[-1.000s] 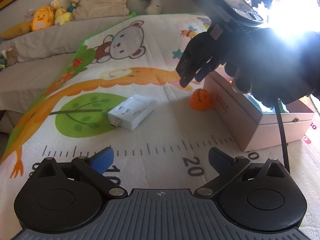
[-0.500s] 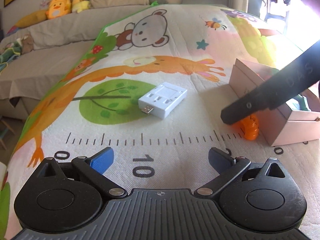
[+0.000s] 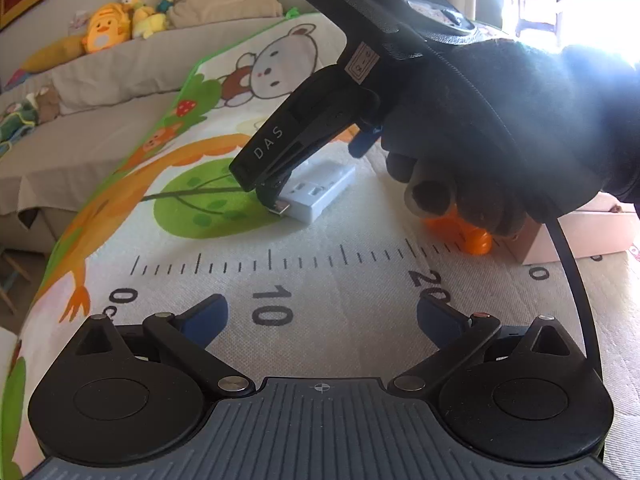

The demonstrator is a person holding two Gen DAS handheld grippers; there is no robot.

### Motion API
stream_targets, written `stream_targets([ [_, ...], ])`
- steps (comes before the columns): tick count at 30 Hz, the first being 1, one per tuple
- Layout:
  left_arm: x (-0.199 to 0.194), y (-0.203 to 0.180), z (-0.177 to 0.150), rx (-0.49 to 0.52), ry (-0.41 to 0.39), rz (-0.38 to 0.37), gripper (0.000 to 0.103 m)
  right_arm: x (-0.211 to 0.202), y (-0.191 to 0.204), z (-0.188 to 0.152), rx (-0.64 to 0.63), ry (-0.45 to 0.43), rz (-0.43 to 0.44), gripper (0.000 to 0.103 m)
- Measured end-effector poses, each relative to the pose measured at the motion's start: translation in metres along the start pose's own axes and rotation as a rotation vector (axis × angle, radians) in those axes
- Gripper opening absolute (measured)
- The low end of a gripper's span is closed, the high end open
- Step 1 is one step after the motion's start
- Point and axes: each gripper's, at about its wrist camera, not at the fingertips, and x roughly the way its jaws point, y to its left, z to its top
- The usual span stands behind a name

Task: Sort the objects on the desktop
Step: 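Grasp the white charger with the left gripper while the right moves to the orange pumpkin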

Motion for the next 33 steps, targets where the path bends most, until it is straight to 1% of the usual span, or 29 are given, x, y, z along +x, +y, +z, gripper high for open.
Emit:
stream_targets([
  [1, -0.001, 0.0, 0.0, -0.003, -0.004, -0.003, 0.103, 0.003, -0.006, -0.001, 0.041, 0.017, 0.021, 0.102],
  [2, -0.002, 0.001, 0.0, -0.004, -0.008, -0.008, 0.103, 0.005, -0.01, -0.003, 0.067, 0.034, 0.044, 0.091],
  [3, -0.003, 0.001, -0.001, -0.003, -0.012, -0.01, 0.103, 0.005, -0.011, -0.005, 0.081, 0.055, 0.065, 0.088],
  [5, -0.004, 0.0, -0.001, 0.005, -0.016, -0.015, 0.103, -0.003, -0.007, -0.012, 0.08, 0.063, 0.053, 0.088],
  [9, -0.01, -0.004, -0.005, 0.047, -0.013, -0.041, 0.103, -0.032, 0.002, -0.035, 0.084, 0.086, 0.114, 0.088],
  [12, -0.016, -0.011, -0.011, 0.088, -0.015, -0.063, 0.103, -0.063, 0.006, -0.056, 0.093, 0.082, 0.142, 0.088],
  [14, -0.021, -0.017, -0.016, 0.115, -0.005, -0.095, 0.103, -0.083, 0.007, -0.072, 0.108, 0.075, 0.162, 0.088],
  [16, -0.027, -0.022, -0.021, 0.14, 0.011, -0.145, 0.103, -0.097, 0.007, -0.089, 0.138, 0.073, 0.18, 0.088],
  [19, -0.034, -0.03, -0.029, 0.176, 0.032, -0.193, 0.103, -0.113, 0.011, -0.113, 0.143, 0.05, 0.157, 0.088],
  [21, -0.036, -0.035, -0.032, 0.203, 0.033, -0.191, 0.103, -0.123, 0.012, -0.126, 0.15, 0.036, 0.15, 0.088],
  [24, -0.034, -0.039, -0.033, 0.223, 0.041, -0.179, 0.103, -0.131, 0.009, -0.14, 0.178, 0.053, 0.211, 0.089],
  [25, -0.032, -0.04, -0.033, 0.223, 0.046, -0.172, 0.103, -0.133, 0.007, -0.142, 0.196, 0.055, 0.223, 0.091],
  [26, -0.031, -0.041, -0.032, 0.222, 0.05, -0.17, 0.103, -0.136, 0.005, -0.142, 0.206, 0.048, 0.226, 0.095],
  [27, -0.031, -0.04, -0.031, 0.22, 0.05, -0.166, 0.103, -0.141, 0.003, -0.141, 0.209, 0.028, 0.222, 0.097],
  [30, -0.028, -0.04, -0.028, 0.224, 0.044, -0.146, 0.103, -0.156, -0.004, -0.133, 0.206, -0.045, 0.175, 0.097],
  [31, -0.026, -0.04, -0.027, 0.223, 0.042, -0.138, 0.103, -0.159, -0.008, -0.129, 0.208, -0.069, 0.152, 0.097],
  [33, -0.023, -0.038, -0.024, 0.214, 0.037, -0.11, 0.103, -0.162, -0.012, -0.119, 0.192, -0.103, 0.075, 0.097],
])
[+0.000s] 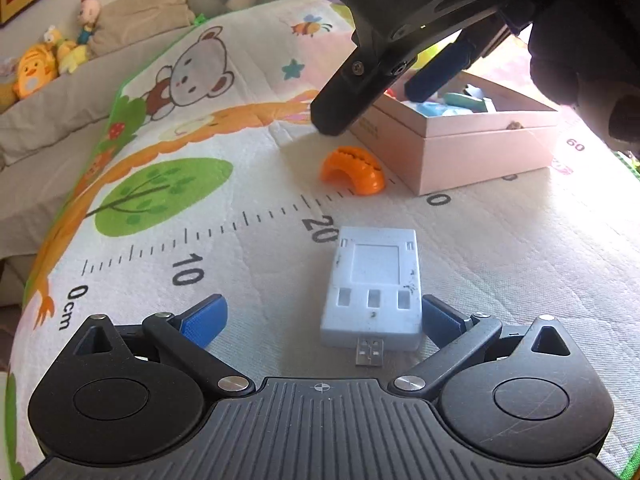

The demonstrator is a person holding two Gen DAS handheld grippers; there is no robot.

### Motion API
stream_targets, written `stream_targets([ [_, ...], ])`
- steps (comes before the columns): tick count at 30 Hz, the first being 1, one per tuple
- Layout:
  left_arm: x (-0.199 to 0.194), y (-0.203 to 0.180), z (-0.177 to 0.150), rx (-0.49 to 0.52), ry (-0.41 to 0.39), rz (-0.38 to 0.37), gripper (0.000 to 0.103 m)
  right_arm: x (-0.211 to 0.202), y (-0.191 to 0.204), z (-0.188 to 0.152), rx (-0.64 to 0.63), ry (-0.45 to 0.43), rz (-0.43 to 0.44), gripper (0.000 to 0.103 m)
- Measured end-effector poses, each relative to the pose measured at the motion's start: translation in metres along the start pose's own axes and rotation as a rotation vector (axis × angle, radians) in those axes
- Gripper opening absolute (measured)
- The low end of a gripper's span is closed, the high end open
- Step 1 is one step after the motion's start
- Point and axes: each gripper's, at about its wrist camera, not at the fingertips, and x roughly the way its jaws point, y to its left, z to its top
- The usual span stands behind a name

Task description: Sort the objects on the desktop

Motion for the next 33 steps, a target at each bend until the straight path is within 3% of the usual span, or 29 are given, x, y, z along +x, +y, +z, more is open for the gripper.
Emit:
stream_targets([
  [2, 0.002, 0.004, 0.001, -0.019, 0.001, 0.02, 0.103, 0.005, 0.003, 0.011, -0.069, -0.022, -0.099, 0.095],
  [4, 0.002, 0.007, 0.001, -0.035, 0.006, 0.009, 0.103, 0.019, 0.007, 0.019, -0.152, -0.011, -0.17, 0.086],
  [6, 0.002, 0.009, 0.001, -0.04, 0.002, 0.006, 0.103, 0.04, 0.011, 0.024, -0.235, 0.025, -0.236, 0.062],
  [9, 0.0, 0.01, 0.0, -0.047, -0.008, 0.002, 0.103, 0.077, 0.01, 0.029, -0.275, 0.099, -0.316, 0.042],
  [13, -0.003, 0.014, -0.002, -0.069, -0.019, -0.011, 0.103, 0.111, 0.004, 0.03, -0.275, 0.186, -0.382, 0.032],
  [17, -0.007, 0.019, -0.004, -0.083, -0.029, -0.016, 0.103, 0.109, -0.002, 0.034, -0.206, 0.223, -0.354, 0.032],
  [24, -0.012, 0.019, -0.006, -0.06, -0.027, -0.007, 0.103, 0.082, -0.009, 0.03, 0.008, 0.286, -0.16, 0.032],
  [28, -0.014, 0.018, -0.008, -0.046, -0.016, 0.0, 0.103, 0.06, -0.004, 0.013, 0.063, 0.292, -0.071, 0.033],
  [33, -0.011, 0.018, -0.008, -0.036, 0.0, 0.01, 0.103, 0.029, 0.002, -0.024, 0.054, 0.266, -0.056, 0.034],
])
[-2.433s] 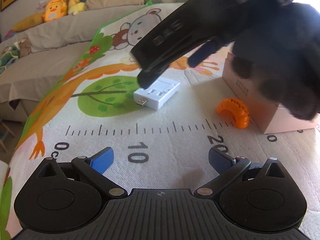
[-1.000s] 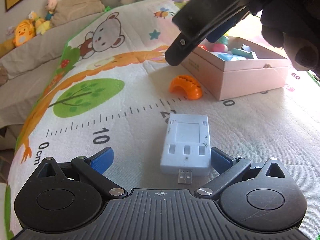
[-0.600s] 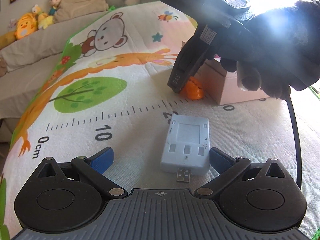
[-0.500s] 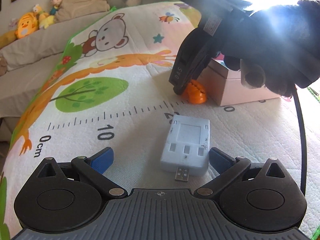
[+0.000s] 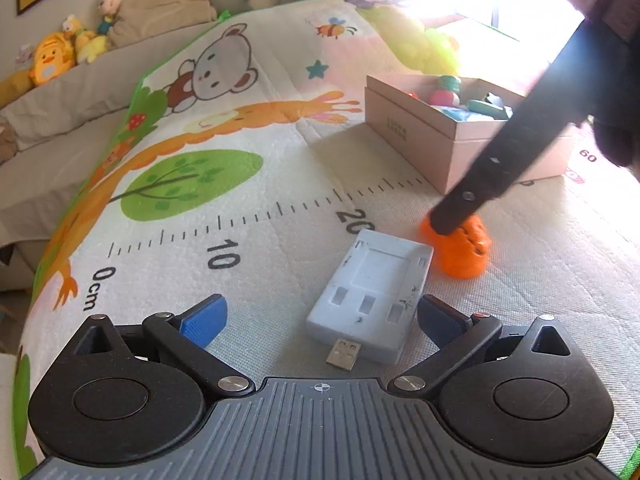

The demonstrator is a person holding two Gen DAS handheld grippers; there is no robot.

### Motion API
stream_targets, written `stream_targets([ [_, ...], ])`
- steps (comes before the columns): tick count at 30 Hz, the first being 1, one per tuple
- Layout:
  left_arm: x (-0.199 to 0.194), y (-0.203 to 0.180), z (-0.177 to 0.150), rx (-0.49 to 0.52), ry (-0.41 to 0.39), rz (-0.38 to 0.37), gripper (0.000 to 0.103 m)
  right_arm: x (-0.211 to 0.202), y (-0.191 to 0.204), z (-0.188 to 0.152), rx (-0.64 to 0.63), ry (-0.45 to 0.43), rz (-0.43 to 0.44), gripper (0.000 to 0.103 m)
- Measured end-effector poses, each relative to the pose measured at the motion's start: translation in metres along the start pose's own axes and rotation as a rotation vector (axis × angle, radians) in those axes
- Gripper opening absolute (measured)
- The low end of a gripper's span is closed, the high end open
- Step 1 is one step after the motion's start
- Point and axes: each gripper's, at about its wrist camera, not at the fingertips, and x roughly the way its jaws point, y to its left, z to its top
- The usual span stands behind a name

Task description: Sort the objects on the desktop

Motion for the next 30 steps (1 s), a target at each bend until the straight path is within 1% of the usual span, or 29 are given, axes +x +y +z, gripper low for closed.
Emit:
stream_targets([
  [2, 0.002, -0.002, 0.001, 0.012, 0.011, 0.006, 0.103, -0.012, -0.005, -0.019, 0.004, -0.02, -0.01, 0.034],
  [4, 0.003, -0.004, 0.001, 0.024, 0.016, 0.011, 0.103, -0.026, -0.013, -0.033, 0.01, -0.064, -0.036, 0.038],
  [5, 0.003, -0.005, 0.002, 0.032, 0.018, 0.014, 0.103, -0.035, -0.02, -0.04, 0.023, -0.102, -0.05, 0.045],
  [6, 0.004, -0.006, 0.003, 0.039, 0.021, 0.016, 0.103, -0.043, -0.027, -0.045, 0.035, -0.141, -0.065, 0.054],
  [7, 0.005, -0.007, 0.004, 0.046, 0.024, 0.018, 0.103, -0.05, -0.036, -0.049, 0.048, -0.178, -0.074, 0.057],
  [8, 0.006, -0.007, 0.006, 0.054, 0.028, 0.022, 0.103, -0.054, -0.044, -0.052, 0.062, -0.205, -0.075, 0.059],
  [10, 0.007, -0.008, 0.008, 0.067, 0.035, 0.033, 0.103, -0.053, -0.058, -0.054, 0.096, -0.231, -0.076, 0.059],
  [13, 0.006, -0.007, 0.012, 0.082, 0.041, 0.074, 0.103, -0.041, -0.072, -0.047, 0.132, -0.268, -0.102, 0.057],
  [14, 0.005, -0.005, 0.013, 0.087, 0.043, 0.09, 0.103, -0.037, -0.076, -0.042, 0.147, -0.273, -0.084, 0.055],
  [16, 0.004, 0.0, 0.013, 0.1, 0.047, 0.134, 0.103, -0.031, -0.08, -0.035, 0.186, -0.305, -0.046, 0.055],
  [18, 0.003, 0.007, 0.013, 0.107, 0.053, 0.185, 0.103, -0.027, -0.076, -0.033, 0.188, -0.334, -0.044, 0.055],
  [19, 0.002, 0.011, 0.012, 0.104, 0.056, 0.207, 0.103, -0.027, -0.07, -0.035, 0.167, -0.348, -0.043, 0.057],
  [20, 0.001, 0.015, 0.012, 0.097, 0.061, 0.222, 0.103, -0.028, -0.064, -0.038, 0.137, -0.356, -0.027, 0.065],
  [21, 0.0, 0.022, 0.011, 0.082, 0.066, 0.233, 0.103, -0.03, -0.057, -0.043, 0.112, -0.362, -0.008, 0.072],
  [22, -0.001, 0.028, 0.009, 0.065, 0.07, 0.236, 0.103, -0.033, -0.048, -0.051, 0.087, -0.373, 0.015, 0.082],
  [24, -0.005, 0.038, 0.007, 0.02, 0.082, 0.223, 0.103, -0.032, -0.032, -0.065, 0.037, -0.372, 0.034, 0.084],
  [26, -0.011, 0.045, 0.006, -0.043, 0.098, 0.166, 0.103, -0.026, -0.017, -0.078, -0.008, -0.366, 0.019, 0.084],
  [27, -0.014, 0.046, 0.006, -0.087, 0.108, 0.125, 0.103, -0.022, -0.012, -0.081, -0.022, -0.364, 0.006, 0.084],
  [29, -0.017, 0.043, 0.008, -0.143, 0.117, 0.063, 0.103, -0.012, -0.001, -0.088, -0.054, -0.367, -0.038, 0.084],
  [30, -0.016, 0.039, 0.011, -0.157, 0.122, 0.045, 0.103, -0.007, 0.001, -0.09, -0.062, -0.364, -0.054, 0.079],
])
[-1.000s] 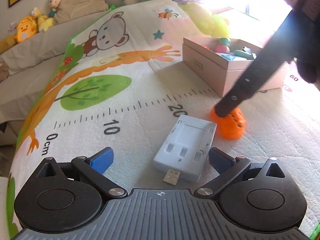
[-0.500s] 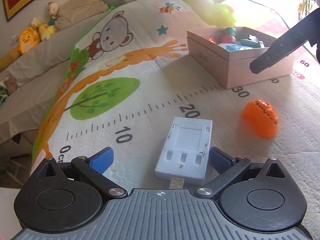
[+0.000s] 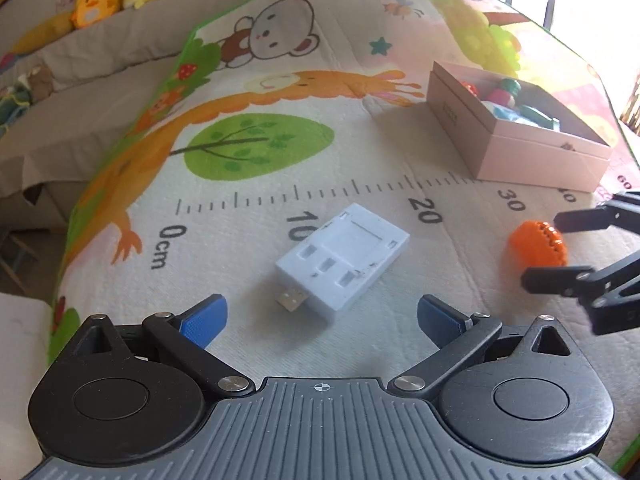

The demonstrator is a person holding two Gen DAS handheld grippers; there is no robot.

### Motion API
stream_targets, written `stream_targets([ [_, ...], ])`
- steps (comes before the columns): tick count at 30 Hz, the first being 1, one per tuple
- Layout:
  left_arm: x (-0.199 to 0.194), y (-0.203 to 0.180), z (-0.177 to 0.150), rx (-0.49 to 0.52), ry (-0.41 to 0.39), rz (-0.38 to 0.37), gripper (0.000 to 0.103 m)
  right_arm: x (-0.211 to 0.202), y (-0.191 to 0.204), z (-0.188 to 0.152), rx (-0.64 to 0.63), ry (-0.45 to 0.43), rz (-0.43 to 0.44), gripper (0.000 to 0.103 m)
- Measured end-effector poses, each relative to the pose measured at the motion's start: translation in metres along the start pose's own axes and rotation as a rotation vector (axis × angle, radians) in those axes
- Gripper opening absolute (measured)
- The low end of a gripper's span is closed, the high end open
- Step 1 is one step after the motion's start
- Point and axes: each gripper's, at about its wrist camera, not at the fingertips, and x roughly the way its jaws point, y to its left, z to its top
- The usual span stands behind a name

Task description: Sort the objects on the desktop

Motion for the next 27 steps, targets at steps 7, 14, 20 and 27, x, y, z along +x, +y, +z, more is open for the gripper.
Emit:
stream_targets([
  [7, 0.028, -0.022, 0.023, -0.053, 0.049, 0.018, 0.103, -0.013, -0.003, -0.013, -0.002, -0.002, -0.006, 0.045],
  [14, 0.058, -0.044, 0.043, 0.028, 0.029, 0.025, 0.103, -0.052, -0.016, -0.029, 0.018, -0.032, -0.022, 0.036],
  [20, 0.072, -0.062, 0.049, 0.13, -0.039, 0.052, 0.103, -0.073, -0.02, -0.037, 0.022, -0.067, -0.039, 0.039],
  [27, 0.056, -0.061, 0.043, 0.154, -0.07, -0.015, 0.052, -0.057, -0.01, -0.035, 0.004, -0.082, -0.032, 0.064],
])
